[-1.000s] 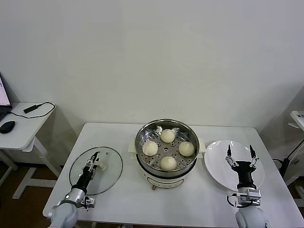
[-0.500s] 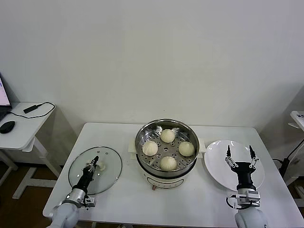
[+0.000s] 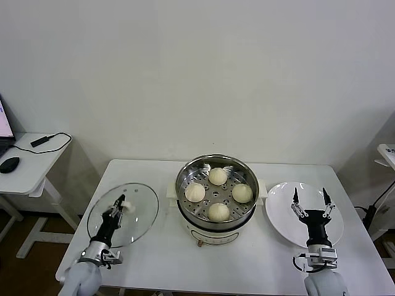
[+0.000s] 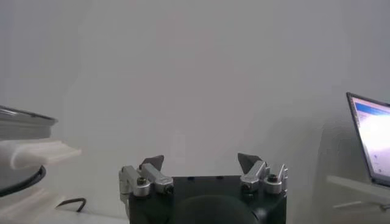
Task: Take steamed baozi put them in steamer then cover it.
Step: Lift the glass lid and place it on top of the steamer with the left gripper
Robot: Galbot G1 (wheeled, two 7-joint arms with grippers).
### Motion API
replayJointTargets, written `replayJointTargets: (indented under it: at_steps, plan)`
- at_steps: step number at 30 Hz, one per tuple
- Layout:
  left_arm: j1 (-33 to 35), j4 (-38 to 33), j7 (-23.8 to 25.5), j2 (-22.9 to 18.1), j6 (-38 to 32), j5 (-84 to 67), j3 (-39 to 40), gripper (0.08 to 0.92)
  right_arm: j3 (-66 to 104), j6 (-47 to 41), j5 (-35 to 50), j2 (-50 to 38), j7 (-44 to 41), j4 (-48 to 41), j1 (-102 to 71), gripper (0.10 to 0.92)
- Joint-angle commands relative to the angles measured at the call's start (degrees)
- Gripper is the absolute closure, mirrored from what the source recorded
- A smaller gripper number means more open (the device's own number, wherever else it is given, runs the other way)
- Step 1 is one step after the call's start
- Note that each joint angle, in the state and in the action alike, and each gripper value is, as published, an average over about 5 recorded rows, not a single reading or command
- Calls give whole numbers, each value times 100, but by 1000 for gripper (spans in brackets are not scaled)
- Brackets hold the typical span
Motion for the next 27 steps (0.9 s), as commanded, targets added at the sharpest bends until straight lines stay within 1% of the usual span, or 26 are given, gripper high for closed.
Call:
replayJointTargets:
  at_steps: [1,6,11,14,19,22,27]
  plan:
    - [369,-2468,608,94,1254,-143,-109,810,3,-20,-17,-9,13,20,27,203]
    - [204,-3377,1350,88,2061,140,426,810,6,-36,-36,-12,16,34,45,203]
    - [-335,-3718,1894,-18,2750,386,1543,810,35,-76,-43,-23,21,-2,47,203]
    - [-742,-3627,2189,-205,3168,523,2270,810,51,-124,-45,-26,35,-29,58,203]
    - [-1374,-3073,2590,-747,3699,886,3206,810,70,-147,-51,-19,51,-114,106,203]
    - [-1671,-2783,2771,-1007,3939,1092,3582,810,83,-145,-58,-9,54,-182,135,203]
    - [-2019,-2502,2897,-1286,4151,1405,3972,810,85,-110,-82,35,54,-369,211,203]
